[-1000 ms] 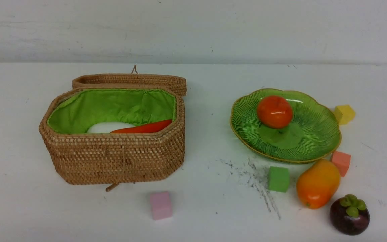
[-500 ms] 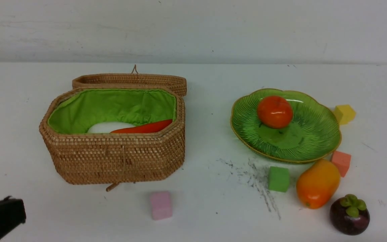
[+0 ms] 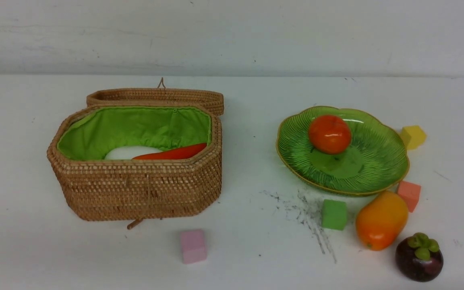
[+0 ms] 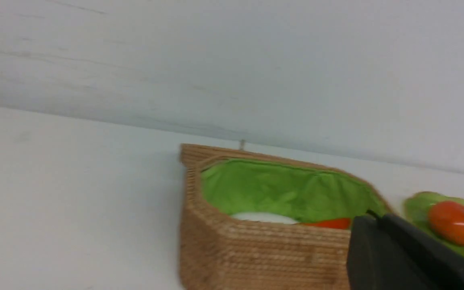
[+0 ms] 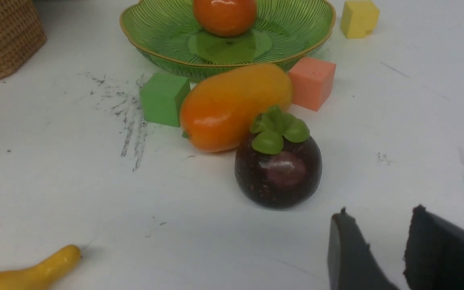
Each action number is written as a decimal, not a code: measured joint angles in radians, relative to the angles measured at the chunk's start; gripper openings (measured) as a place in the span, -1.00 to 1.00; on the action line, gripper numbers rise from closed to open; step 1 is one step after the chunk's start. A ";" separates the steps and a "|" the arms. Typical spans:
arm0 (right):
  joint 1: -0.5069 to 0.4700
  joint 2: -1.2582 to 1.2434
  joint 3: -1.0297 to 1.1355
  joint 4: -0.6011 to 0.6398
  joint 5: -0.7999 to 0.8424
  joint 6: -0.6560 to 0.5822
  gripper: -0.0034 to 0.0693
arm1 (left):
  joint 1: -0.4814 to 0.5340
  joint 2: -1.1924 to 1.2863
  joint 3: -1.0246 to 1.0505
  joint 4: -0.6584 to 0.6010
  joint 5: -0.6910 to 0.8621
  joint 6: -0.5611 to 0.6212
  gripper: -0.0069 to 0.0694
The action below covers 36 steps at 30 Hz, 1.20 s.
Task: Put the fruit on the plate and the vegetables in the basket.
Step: Use the right arm to grab a mangosteen and put it into the right plate
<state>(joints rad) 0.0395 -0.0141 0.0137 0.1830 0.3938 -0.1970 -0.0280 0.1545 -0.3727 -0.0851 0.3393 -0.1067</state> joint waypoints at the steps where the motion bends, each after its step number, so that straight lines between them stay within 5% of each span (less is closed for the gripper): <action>1: 0.000 0.000 0.000 0.000 0.000 0.000 -0.24 | 0.025 -0.034 0.049 0.029 -0.001 0.000 -0.85; 13: 0.000 0.000 0.000 0.000 0.000 0.000 -0.24 | 0.073 -0.164 0.391 0.063 0.015 -0.002 -0.84; 36: 0.001 0.000 0.000 0.000 0.000 0.000 -0.24 | 0.073 -0.164 0.401 0.063 0.055 -0.114 -0.82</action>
<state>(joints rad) 0.0405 -0.0141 0.0137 0.1830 0.3938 -0.1970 0.0448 -0.0098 0.0281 -0.0218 0.3947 -0.2202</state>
